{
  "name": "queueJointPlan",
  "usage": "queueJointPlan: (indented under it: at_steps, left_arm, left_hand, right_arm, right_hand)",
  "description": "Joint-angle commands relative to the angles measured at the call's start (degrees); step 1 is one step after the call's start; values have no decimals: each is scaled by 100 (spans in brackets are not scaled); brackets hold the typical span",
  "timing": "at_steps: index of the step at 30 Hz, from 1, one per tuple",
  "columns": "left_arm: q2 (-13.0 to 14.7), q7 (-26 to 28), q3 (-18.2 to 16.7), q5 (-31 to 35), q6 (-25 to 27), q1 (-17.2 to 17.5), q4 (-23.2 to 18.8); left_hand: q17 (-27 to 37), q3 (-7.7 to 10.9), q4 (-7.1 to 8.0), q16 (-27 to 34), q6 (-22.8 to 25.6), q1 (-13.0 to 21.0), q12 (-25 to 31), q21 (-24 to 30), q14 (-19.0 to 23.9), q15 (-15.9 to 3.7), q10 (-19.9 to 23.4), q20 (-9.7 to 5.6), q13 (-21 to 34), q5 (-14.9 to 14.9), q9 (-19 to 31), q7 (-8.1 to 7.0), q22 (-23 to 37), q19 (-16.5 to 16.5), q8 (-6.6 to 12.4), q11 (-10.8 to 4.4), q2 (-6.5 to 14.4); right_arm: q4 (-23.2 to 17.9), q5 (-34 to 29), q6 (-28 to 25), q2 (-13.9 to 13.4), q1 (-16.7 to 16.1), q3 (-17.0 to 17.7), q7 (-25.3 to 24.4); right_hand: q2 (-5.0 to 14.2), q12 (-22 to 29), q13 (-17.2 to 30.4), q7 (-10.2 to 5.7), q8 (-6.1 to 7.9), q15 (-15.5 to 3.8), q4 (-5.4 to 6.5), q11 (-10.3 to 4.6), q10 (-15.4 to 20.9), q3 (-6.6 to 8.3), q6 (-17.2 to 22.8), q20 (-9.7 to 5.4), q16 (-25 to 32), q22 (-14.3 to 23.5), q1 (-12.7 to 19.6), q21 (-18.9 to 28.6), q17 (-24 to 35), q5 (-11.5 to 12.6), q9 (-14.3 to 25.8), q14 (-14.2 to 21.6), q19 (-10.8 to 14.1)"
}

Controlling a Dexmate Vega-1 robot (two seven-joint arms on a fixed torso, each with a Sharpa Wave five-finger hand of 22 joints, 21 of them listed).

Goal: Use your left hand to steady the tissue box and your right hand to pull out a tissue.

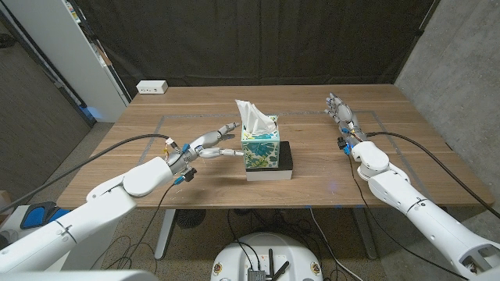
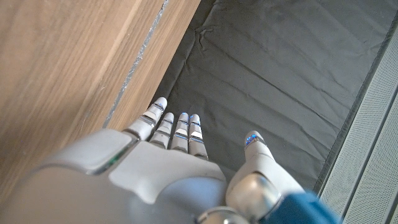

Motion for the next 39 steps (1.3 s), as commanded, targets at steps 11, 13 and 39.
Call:
queueJointPlan:
  at_steps: [11, 13, 39]
  left_arm:
    - [-405, -608, 714, -327, -419, -959, 632]
    - [-480, -677, 773, -403, -469, -1041, 732]
    - [-817, -1361, 1121, -1327, -351, -1582, 1352]
  left_hand:
    - [2, -124, 6, 43, -683, 249, 12, 79, 215, -84, -274, -29, 6, 83, 15, -23, 11, 328, 29, 39, 41]
    - [1, -137, 7, 43, -642, 278, 14, 86, 264, -93, -228, -28, 6, 90, 16, -15, 11, 379, 34, 32, 47]
    - [20, 174, -14, 12, 2709, 2143, 204, 55, 3002, -549, 3080, -86, 112, -1548, 202, -180, 71, 1641, 1395, -253, 986]
  right_arm:
    - [-179, -96, 68, -87, -212, 125, -143]
    - [-176, -99, 72, -89, -217, 133, -148]
    - [82, -113, 62, -3, -57, 105, -134]
  right_hand:
    - [11, 9, 8, 39, 15, 21, -65, 30, 42, 5, 28, 46, 8, 11, -13, 2, 0, -15, 18, 9, 22]
    - [13, 10, 8, 37, 15, 17, -67, 28, 43, 5, 28, 44, 7, 11, -13, 2, -1, -15, 18, 7, 23]
    - [22, 8, 8, 33, 12, 38, -89, 26, 46, -1, 27, 49, 11, 11, -26, 1, -12, -16, 18, 14, 28]
